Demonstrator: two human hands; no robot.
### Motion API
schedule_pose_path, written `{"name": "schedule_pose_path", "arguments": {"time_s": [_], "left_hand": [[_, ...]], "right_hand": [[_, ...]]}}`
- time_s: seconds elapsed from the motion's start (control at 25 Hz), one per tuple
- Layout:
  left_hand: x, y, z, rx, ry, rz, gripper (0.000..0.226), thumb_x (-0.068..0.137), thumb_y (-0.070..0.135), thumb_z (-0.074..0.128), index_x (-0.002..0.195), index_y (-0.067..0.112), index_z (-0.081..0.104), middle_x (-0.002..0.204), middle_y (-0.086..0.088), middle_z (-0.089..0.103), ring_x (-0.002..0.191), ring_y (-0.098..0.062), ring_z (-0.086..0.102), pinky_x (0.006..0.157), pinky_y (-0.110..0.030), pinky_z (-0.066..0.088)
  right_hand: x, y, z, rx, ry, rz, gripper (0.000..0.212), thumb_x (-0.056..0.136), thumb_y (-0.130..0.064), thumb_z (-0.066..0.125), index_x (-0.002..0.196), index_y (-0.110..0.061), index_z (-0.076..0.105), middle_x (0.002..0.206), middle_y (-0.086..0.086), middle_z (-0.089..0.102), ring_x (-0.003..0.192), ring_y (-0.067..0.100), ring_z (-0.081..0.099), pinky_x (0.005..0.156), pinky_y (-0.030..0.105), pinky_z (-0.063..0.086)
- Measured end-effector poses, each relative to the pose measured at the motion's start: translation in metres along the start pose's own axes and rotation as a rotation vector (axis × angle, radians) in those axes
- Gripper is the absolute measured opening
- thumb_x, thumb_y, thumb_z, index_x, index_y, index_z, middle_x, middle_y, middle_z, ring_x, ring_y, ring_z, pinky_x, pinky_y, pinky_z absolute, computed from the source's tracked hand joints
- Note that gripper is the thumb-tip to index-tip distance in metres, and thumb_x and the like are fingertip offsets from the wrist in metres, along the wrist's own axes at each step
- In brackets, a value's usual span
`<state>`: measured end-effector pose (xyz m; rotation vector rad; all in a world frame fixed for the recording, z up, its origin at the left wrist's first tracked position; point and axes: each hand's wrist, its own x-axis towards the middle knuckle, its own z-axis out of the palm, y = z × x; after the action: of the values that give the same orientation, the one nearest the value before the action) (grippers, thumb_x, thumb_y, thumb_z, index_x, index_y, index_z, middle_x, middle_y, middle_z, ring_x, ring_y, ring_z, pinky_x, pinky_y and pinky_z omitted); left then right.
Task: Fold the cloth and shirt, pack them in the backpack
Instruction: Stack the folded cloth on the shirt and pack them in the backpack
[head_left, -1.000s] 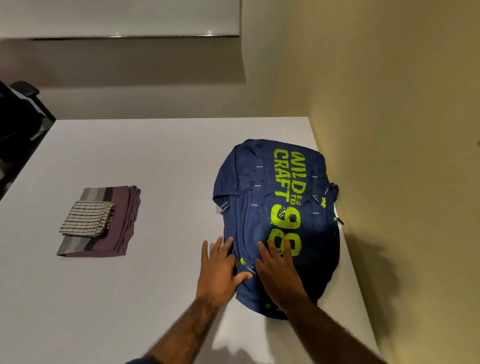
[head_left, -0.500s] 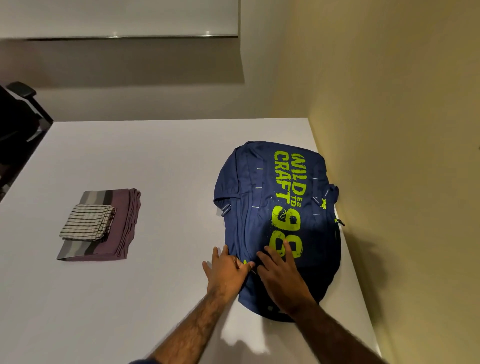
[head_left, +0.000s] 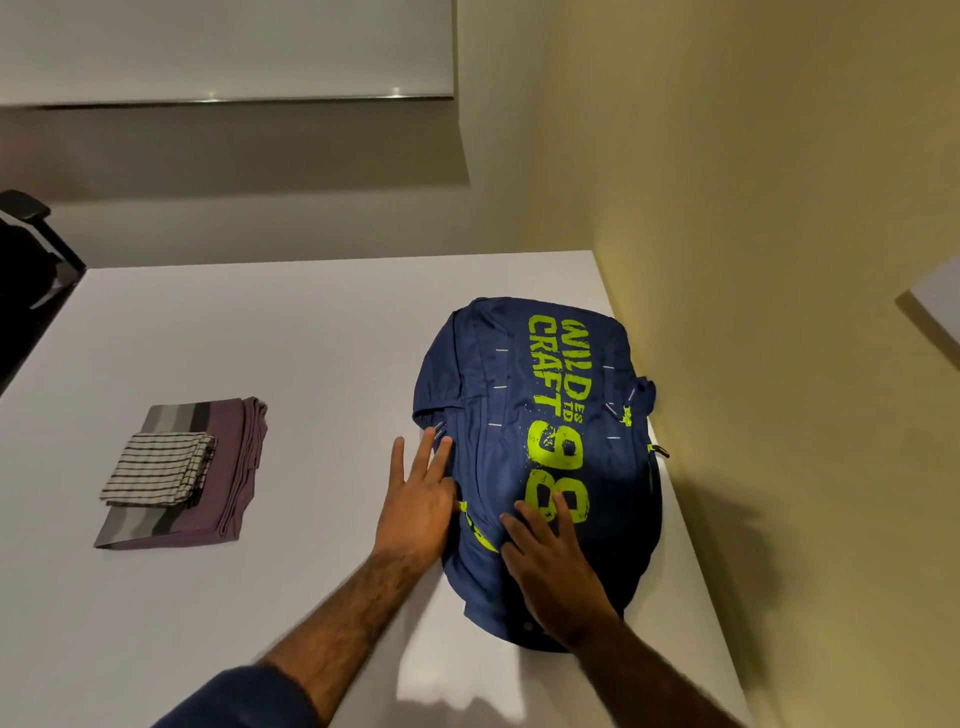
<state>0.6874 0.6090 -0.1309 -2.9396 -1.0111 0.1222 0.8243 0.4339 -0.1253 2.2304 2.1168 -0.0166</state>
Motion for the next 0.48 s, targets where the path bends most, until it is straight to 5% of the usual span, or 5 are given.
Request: {"name": "schedule_pose_path", "arguments": {"time_s": [0.28, 0.48], "left_hand": [[0.081, -0.032, -0.016, 0.147, 0.024, -0.063, 0.017, 0.092, 0.033, 0.069, 0.101, 0.022, 0.079, 0.163, -0.011, 0.036, 0.157, -0.036, 0.013, 0.119, -0.06, -0.019], [0.123, -0.035, -0.022, 0.092, -0.037, -0.194, 0.025, 0.097, 0.036, 0.062, 0.115, 0.024, 0.075, 0.161, -0.008, 0.039, 0.157, -0.035, 0.009, 0.118, -0.062, -0.02]], "right_hand": [[-0.012, 0.008, -0.003, 0.0, -0.022, 0.055, 0.043, 0.051, -0.018, 0.086, 0.09, -0.016, 0.068, 0.138, 0.013, 0.059, 0.137, 0.037, 0.048, 0.11, 0.071, 0.017], [-0.015, 0.016, -0.007, -0.007, 0.154, 0.049, 0.025, 0.068, -0.012, 0.075, 0.09, -0.019, 0.065, 0.137, 0.01, 0.06, 0.134, 0.033, 0.051, 0.11, 0.067, 0.022]]}}
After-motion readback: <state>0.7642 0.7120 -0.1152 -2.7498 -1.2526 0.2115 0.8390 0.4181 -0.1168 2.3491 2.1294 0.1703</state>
